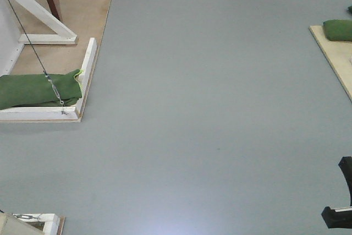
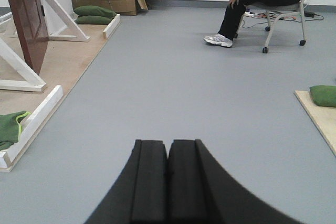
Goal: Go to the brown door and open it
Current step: 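Drive the base forward across the grey floor toward the brown door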
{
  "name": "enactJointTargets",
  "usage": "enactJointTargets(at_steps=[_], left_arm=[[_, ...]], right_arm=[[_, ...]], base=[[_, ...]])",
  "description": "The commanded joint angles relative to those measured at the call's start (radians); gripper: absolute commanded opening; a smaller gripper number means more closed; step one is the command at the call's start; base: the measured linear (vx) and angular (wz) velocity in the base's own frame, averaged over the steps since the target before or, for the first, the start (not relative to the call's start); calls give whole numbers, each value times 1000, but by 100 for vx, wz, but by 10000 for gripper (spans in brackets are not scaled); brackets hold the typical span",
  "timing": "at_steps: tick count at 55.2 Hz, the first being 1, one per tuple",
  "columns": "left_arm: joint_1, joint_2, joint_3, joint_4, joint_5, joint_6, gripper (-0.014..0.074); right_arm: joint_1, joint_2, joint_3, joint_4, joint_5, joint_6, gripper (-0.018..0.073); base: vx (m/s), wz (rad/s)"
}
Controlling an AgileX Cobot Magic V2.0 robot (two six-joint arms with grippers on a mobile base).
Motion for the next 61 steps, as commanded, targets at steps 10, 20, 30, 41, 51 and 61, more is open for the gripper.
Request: enactJointTargets(at_steps=[10, 20, 30, 41, 51, 61], left_arm=[[0, -18, -18, 1, -78, -11, -3], [0, -18, -18, 1, -78, -11, -3], [0, -18, -18, 1, -78, -11, -3], [0, -17, -18, 1, -78, -11, -3], [0, -17, -18, 1, -78, -11, -3], [0, -15, -18, 1, -78, -11, -3]], right_arm=[[0, -21, 5, -7, -82, -6, 0], [0, -21, 5, -7, -82, -6, 0], [-1, -19, 4, -7, -82, -6, 0], [-1, -18, 4, -7, -82, -6, 0], [-1, -18, 4, -7, -82, -6, 0], [-1, -17, 4, -7, -82, -6, 0]], base=[[19, -2], [27, 0], [31, -1], [37, 2], [41, 3], [42, 0]])
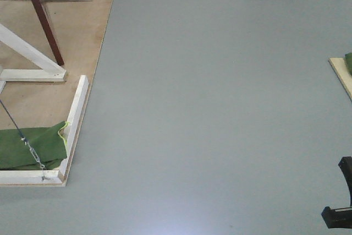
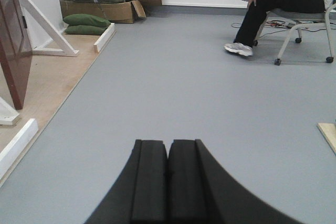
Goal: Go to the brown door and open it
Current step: 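Drive the base forward across the grey floor toward the brown door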
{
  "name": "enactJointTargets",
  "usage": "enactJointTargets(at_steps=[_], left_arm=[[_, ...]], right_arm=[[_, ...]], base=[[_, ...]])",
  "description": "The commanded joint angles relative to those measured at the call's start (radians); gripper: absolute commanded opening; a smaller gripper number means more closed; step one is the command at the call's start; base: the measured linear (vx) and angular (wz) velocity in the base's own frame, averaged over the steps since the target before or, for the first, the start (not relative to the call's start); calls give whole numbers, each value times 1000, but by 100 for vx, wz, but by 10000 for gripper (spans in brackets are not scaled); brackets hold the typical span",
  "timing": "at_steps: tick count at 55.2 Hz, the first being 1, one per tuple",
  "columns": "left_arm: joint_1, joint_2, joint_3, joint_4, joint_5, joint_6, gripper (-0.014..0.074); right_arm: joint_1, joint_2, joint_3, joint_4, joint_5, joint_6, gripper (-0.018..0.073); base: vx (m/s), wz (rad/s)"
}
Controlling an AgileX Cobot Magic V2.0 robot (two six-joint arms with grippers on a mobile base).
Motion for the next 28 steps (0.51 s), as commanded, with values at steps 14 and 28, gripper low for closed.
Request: enactJointTargets(at_steps=[14, 28], left_arm=[[0, -15, -18, 1, -78, -11, -3], [-3, -15, -18, 1, -78, -11, -3]], right_arm=[[-1, -16, 4, -7, -82, -6, 0], [1, -17, 4, -7, -82, -6, 0]], base=[[42, -1], [39, 0]])
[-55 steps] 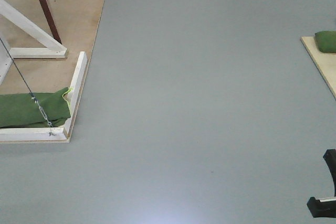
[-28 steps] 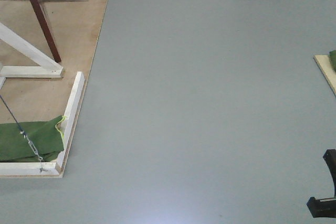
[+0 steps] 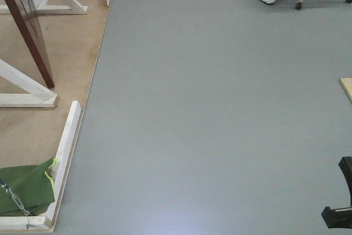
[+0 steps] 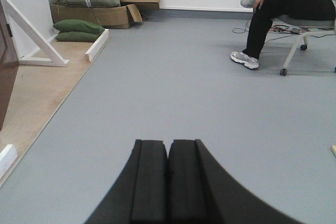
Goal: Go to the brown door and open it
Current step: 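Drive the base forward across the grey floor toward the brown door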
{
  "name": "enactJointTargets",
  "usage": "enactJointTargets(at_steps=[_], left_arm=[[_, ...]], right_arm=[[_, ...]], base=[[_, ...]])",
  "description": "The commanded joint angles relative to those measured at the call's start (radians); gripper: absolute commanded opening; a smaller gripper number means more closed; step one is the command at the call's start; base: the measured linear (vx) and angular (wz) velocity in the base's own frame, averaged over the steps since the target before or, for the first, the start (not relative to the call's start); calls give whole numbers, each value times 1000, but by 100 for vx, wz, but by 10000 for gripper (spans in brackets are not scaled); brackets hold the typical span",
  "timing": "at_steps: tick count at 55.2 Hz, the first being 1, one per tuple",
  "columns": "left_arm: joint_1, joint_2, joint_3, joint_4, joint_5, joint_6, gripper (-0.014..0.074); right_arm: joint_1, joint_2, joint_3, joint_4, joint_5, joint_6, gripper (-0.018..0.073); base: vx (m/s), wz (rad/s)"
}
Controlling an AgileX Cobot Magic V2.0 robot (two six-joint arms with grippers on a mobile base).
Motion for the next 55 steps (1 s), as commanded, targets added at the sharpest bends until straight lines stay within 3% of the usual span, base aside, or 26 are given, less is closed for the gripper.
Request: enactJointTargets(at_steps=[1, 55], left_arm=[[-3, -15, -18, 1, -78, -11, -3], [-3, -15, -18, 1, -78, -11, -3]], right_arm=[[1, -17, 4, -7, -82, -6, 0], [0, -15, 4, -7, -82, -6, 0]], base=[[37, 0], [33, -1]])
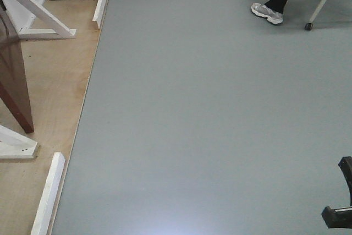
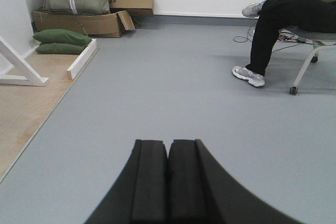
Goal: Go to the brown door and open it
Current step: 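Drive the base forward across the grey floor toward the brown door, then keep driving forward and stop beside the brown door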
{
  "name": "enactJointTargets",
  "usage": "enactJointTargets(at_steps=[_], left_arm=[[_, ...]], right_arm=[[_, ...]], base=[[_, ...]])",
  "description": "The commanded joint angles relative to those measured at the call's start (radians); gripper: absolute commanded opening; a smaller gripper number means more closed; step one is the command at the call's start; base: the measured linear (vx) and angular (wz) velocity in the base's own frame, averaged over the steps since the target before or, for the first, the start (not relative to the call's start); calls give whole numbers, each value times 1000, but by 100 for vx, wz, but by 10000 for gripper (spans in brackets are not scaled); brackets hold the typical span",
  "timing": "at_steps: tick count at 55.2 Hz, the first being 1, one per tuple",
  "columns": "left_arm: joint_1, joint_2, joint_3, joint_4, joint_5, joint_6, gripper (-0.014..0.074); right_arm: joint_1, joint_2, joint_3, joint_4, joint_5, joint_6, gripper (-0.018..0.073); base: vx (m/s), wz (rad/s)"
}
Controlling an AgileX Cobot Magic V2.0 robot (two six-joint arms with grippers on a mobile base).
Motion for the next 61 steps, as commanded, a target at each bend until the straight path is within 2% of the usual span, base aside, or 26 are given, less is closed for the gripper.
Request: enactJointTargets(at_steps=[1, 61], left_arm=[[-3, -15, -18, 1, -78, -11, -3], [-5, -15, -18, 1, -78, -11, -3]], right_arm=[[0, -14, 4, -7, -82, -6, 0], [0, -15, 5, -7, -82, -6, 0]], base=[[32, -1], [34, 0]])
